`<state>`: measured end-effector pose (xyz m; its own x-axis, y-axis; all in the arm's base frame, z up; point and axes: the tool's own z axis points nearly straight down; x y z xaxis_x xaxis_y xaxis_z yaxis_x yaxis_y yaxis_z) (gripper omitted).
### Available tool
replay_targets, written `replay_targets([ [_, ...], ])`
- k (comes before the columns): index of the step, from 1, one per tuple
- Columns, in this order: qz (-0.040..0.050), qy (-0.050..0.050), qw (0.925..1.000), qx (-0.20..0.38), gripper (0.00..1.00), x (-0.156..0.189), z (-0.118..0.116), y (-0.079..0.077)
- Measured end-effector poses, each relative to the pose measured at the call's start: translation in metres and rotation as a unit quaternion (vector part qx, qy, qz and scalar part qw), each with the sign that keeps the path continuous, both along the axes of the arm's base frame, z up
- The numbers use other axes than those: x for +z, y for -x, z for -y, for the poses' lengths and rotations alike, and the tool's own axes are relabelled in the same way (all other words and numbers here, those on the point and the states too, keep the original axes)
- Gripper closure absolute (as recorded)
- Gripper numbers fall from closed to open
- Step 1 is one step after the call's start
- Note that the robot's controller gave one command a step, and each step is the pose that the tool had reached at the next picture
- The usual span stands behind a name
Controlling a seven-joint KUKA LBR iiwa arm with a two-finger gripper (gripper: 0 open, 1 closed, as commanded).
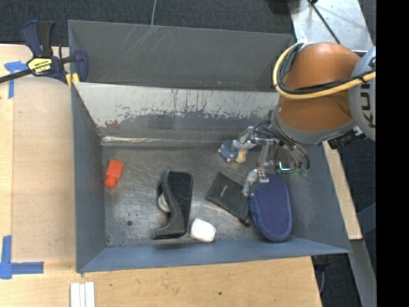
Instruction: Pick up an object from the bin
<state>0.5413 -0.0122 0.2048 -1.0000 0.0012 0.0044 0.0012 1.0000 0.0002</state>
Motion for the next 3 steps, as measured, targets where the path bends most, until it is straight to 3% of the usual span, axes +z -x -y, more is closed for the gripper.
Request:
replay_targets([
  [1, 0.0032, 0.000, 0.9982, 0.060, 0.00, -0.107, 0.011, -0.067],
  [2, 0.0048, 0.000, 0.9982, 0.059, 1.00, -0.102, 0.011, -0.067],
  [3, 0.0076, 0.000, 0.9996, 0.028, 1.00, -0.037, -0.019, -0.067],
])
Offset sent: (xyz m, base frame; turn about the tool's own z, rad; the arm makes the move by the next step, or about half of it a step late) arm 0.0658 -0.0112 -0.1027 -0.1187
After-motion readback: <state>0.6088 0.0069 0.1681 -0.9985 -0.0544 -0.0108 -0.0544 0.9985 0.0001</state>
